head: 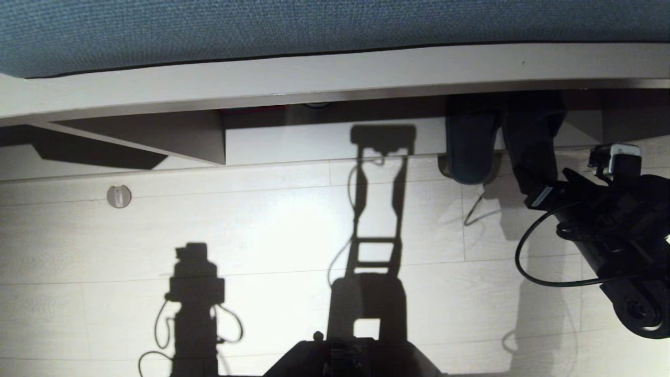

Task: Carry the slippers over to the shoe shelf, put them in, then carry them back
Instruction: Pick up the slippers in the shoe cabinet

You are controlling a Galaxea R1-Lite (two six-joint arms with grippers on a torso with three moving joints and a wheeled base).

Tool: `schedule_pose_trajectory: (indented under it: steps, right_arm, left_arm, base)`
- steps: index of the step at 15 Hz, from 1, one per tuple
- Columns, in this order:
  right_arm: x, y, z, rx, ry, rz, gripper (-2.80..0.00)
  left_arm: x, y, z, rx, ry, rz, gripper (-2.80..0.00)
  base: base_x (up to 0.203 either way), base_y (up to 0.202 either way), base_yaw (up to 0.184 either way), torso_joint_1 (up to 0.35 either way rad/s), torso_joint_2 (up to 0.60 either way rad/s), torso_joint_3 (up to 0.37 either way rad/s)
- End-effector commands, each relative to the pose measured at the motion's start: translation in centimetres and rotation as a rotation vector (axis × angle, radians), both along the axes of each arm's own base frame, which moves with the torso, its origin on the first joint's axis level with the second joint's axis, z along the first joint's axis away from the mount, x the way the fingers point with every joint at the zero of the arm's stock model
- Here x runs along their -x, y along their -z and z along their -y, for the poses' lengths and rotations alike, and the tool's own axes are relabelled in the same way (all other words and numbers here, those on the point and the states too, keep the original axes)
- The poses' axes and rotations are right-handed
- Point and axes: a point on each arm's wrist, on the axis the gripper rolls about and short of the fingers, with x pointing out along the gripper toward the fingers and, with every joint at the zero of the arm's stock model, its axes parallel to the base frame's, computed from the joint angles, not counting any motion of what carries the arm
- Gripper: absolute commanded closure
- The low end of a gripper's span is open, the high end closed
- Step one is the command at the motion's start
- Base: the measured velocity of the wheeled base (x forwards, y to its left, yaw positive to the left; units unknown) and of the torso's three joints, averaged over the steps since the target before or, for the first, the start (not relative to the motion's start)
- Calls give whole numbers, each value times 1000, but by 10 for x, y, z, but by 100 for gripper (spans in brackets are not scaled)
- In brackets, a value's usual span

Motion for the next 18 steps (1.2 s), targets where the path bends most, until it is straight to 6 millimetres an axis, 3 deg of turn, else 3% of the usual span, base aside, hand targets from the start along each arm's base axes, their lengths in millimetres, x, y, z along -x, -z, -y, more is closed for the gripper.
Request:
schedule_pose_trajectory:
  steps: [1,7,18]
  right_arm:
    - [-4,0,-1,1,-5,7,-280]
    - [-35,-4,-30,55,-81,51,-280]
    - [-72,-11,-31,62,-70,133,-280]
  left_arm:
    - [0,0,0,2,0,1,0]
    - [0,0,0,2,0,1,0]
    - [0,0,0,0,0,1,0]
  base:
    - [0,0,0,0,0,0]
    - [0,0,0,0,0,0]
    - [0,0,0,0,0,0]
